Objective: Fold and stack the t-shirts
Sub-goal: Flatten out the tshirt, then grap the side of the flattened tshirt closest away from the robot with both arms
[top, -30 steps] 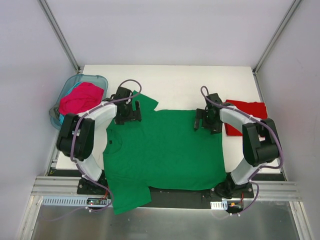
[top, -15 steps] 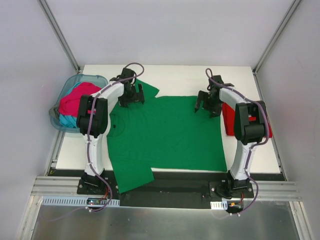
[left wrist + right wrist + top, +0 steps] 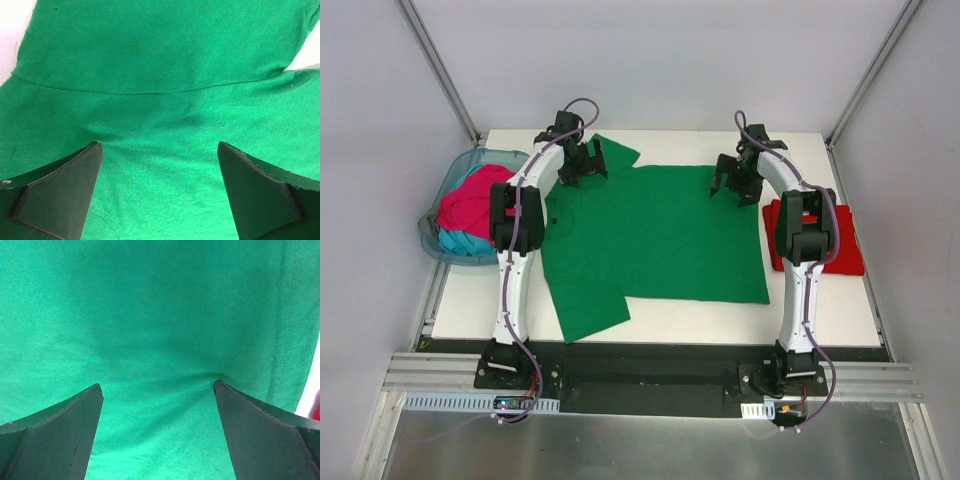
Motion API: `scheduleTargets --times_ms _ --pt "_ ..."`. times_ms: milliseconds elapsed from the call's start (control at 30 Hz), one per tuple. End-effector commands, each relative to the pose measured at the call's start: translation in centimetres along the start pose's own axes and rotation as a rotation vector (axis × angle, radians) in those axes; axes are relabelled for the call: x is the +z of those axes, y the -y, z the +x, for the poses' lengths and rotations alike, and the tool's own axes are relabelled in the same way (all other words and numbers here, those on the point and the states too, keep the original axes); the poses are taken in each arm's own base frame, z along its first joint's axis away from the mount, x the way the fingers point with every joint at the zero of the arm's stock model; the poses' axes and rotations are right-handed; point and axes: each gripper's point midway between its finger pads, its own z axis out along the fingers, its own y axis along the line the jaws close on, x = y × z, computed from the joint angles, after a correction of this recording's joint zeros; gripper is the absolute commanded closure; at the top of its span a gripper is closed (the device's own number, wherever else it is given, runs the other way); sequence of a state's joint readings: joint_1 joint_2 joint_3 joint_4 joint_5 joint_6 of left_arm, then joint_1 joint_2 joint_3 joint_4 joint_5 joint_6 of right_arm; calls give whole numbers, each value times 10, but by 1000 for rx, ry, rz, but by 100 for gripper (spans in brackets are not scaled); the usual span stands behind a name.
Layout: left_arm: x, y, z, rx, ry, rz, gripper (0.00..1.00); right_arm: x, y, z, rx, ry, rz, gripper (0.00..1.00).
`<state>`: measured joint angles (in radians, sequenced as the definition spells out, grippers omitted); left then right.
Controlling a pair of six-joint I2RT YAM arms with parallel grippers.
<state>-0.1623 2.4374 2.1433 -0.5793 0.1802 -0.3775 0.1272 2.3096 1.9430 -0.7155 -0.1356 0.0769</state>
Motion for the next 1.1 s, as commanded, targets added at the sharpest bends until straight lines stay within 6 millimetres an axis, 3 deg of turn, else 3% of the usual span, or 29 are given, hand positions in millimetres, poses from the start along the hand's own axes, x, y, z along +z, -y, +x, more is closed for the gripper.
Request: scheduleTargets --times_ms 0,67,167,267,300,367,400,433,467,533,633,733,833,967,1067 --pt "-6 7 -18 16 25 38 1 2 5 -11 -48 2 6 4" --pt "-11 10 -24 13 43 43 1 -9 1 -25 -55 34 -18 4" --pt "-36 29 -38 28 79 106 1 -42 -6 -33 -121 61 -34 4" --pt "-86 51 -50 41 139 159 1 -85 -16 -29 -139 121 -48 4" --pt "-115 59 -53 45 170 180 1 -94 -15 -20 -142 129 -44 4" --pt "-145 63 -33 49 164 179 1 -115 -16 1 -136 150 -43 4" --pt "-159 62 -18 50 160 167 1 -136 -19 10 -132 191 -61 4" --pt "-171 58 1 47 149 143 1 -142 -16 28 -126 194 -66 4" --pt "-178 54 21 48 135 119 1 -135 -7 57 -101 161 -57 4" --pt "-187 38 71 36 101 48 1 -143 1 90 -90 186 -63 4" --pt "-189 13 161 22 34 -62 1 -141 21 141 -64 172 -59 4" --pt "-198 -4 232 13 -5 -87 1 -142 37 178 -40 195 -57 4" --pt "-210 -26 282 -46 -7 -69 1 -148 43 196 -15 260 -88 4" --pt "-209 -52 328 -127 -31 -44 1 -153 42 209 20 327 -149 4" --pt "-209 -61 351 -173 -42 1 1 -151 37 219 33 326 -201 4"
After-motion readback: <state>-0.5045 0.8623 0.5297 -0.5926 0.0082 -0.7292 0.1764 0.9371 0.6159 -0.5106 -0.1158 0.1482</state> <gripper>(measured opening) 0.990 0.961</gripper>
